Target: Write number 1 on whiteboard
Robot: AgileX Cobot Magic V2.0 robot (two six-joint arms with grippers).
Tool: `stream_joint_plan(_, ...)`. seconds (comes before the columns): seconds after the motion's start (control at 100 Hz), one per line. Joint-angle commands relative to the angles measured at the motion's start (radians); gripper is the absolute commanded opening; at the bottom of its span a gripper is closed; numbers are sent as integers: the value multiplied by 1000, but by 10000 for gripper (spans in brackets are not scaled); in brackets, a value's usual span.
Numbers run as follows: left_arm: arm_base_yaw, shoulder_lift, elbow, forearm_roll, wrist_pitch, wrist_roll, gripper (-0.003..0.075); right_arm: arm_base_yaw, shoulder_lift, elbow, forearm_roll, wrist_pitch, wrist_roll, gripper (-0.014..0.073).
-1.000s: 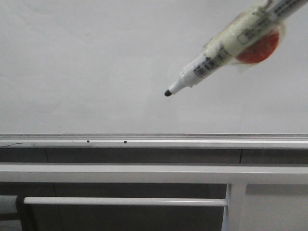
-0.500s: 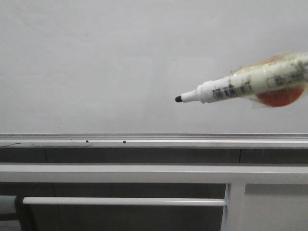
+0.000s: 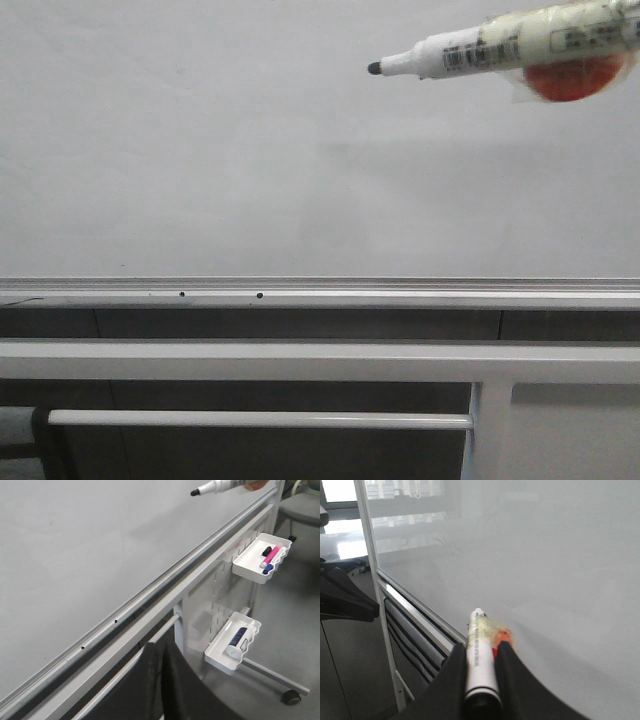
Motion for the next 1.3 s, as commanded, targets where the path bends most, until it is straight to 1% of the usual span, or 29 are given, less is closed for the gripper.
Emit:
stream_joint_plan(0.0, 15, 0, -26, -10, -82, -12, -20, -5, 4, -27, -16, -87, -5, -64)
stream_joint_plan(0.35, 23, 0, -26, 6, -129, -10, -20, -5, 4, -27, -16, -63, -5, -64)
stream_joint_plan(0.51, 23, 0, -26, 6, -132, -10, -20, -5, 4, -27, 21, -58, -5, -64)
stream_joint_plan(0.69, 23, 0, -26, 6, -166, -10, -20, -5, 4, -27, 20, -54, -5, -64)
stream_joint_plan(0.84, 23, 0, -26, 1, -160, -10, -20, -5, 4, -27, 20, -59, -5, -64)
stream_joint_plan(1.0, 23, 0, -26, 1, -160, -10, -20, -5, 4, -27, 26, 3, -5, -64)
stream_joint_plan(1.12, 23, 0, -26, -4, -160, -10, -20, -5, 4, -27, 31, 6, -5, -64)
stream_joint_plan(1.29, 23, 0, -26, -4, -158, -10, -20, -5, 74, -27, 50, -3, -5, -64)
